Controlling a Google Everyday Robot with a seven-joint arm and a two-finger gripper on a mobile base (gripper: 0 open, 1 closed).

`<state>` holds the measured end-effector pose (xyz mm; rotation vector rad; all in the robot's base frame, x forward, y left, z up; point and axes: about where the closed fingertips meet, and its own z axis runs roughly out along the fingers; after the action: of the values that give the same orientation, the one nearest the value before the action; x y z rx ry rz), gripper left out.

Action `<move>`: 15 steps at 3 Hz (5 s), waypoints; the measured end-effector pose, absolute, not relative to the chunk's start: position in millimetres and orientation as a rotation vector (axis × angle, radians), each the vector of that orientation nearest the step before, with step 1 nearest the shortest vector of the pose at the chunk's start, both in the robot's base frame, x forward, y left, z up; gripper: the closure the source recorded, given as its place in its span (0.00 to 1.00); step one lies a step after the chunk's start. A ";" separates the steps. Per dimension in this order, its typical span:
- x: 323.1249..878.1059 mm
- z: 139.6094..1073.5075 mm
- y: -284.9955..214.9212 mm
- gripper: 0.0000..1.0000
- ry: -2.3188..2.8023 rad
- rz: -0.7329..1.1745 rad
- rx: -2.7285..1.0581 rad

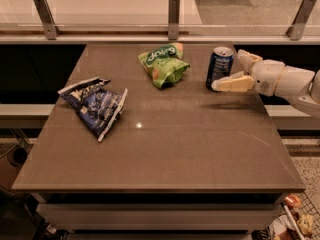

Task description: Knock pepsi can over

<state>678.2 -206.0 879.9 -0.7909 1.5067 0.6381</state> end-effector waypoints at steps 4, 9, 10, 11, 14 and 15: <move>682.8 875.3 -190.2 0.85 1.487 0.663 -0.805; 686.1 885.9 -198.2 1.00 1.620 0.574 -0.878; 685.6 886.1 -204.9 1.00 1.678 0.528 -0.899; 682.5 885.2 -211.5 1.00 1.741 0.470 -0.920; 674.7 875.6 -233.0 1.00 1.940 0.247 -0.976; 674.8 873.4 -236.7 1.00 1.995 0.168 -1.014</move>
Offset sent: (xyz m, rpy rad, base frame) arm 0.0028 0.0053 -0.0041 0.0084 -0.0060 0.0103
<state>674.8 -236.7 873.4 -1.0135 1.9948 0.1681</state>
